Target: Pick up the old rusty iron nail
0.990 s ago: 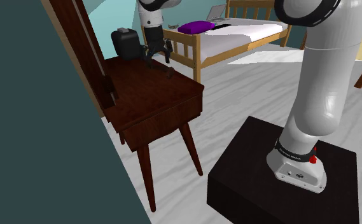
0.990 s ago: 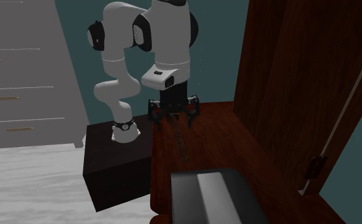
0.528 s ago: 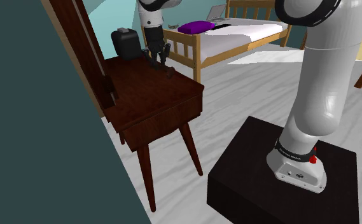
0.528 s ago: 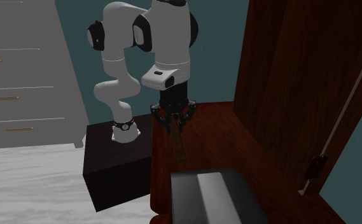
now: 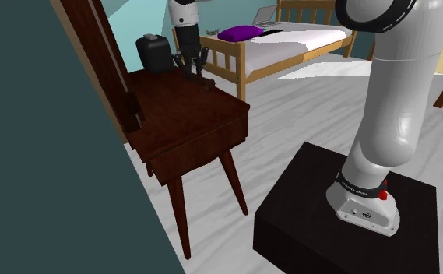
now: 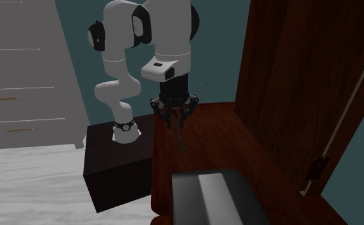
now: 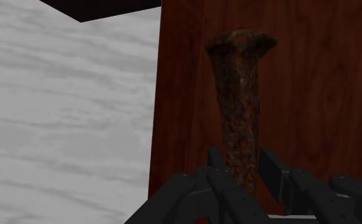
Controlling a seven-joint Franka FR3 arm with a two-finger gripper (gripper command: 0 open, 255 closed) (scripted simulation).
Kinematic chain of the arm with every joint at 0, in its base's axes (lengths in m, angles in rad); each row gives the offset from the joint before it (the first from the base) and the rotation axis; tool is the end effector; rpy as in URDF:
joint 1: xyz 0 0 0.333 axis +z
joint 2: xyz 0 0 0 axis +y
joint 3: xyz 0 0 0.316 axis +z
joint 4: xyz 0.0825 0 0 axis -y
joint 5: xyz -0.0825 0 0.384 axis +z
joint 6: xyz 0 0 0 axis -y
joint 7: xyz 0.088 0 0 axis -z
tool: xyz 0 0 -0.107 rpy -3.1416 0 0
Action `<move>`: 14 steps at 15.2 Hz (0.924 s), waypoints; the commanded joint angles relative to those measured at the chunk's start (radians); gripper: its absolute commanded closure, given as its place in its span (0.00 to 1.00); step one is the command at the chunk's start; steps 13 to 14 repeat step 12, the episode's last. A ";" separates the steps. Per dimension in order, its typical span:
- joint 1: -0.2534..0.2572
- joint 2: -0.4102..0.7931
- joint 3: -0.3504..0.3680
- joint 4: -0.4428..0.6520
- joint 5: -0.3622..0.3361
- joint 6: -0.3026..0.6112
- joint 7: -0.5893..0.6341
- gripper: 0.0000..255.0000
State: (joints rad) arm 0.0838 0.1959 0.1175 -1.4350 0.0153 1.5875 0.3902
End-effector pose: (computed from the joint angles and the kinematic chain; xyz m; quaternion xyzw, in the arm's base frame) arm 0.6023 0.1175 0.5763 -0.9950 0.0954 0.0257 0.0121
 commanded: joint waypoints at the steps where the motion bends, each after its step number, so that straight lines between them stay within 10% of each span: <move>1: 0.001 0.008 0.001 0.037 -0.001 -0.029 0.002 1.00; 14: 0.007 0.059 0.002 0.235 -0.007 -0.177 0.009 1.00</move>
